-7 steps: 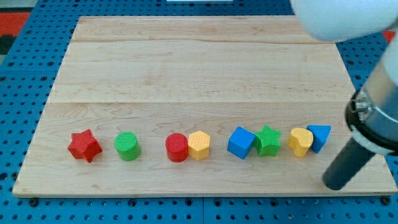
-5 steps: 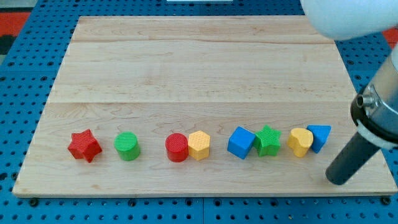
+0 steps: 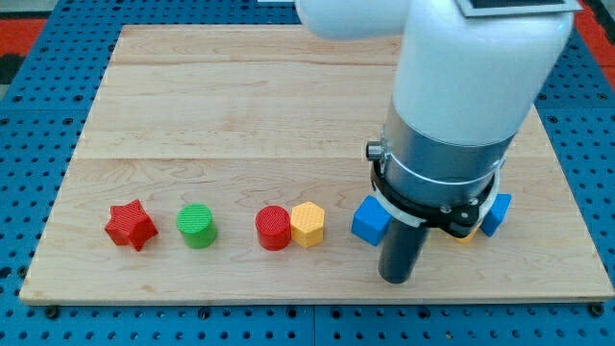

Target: Separate the green star and the blue cube

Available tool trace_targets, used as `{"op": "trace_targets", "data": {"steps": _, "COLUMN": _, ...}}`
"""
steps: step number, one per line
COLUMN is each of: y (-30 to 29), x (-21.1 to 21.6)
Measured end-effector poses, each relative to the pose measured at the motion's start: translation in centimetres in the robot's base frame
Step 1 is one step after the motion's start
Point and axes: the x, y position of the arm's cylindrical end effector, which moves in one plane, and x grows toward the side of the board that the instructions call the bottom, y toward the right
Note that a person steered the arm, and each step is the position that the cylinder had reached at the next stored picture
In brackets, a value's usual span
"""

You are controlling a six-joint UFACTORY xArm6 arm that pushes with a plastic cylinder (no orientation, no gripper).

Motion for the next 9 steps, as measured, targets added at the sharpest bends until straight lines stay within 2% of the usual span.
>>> {"op": "trace_targets", "data": {"steps": 2, "y": 0.4, "x": 0.0}}
{"op": "trace_targets", "data": {"steps": 5, "y": 4.1, "x": 0.0}}
{"op": "trace_targets", "data": {"steps": 6, "y": 4.2, "x": 0.0}}
{"op": "trace_targets", "data": {"steps": 7, "y": 1.8, "x": 0.0}}
{"op": "trace_targets", "data": {"steps": 9, "y": 0.7, "x": -4.3}}
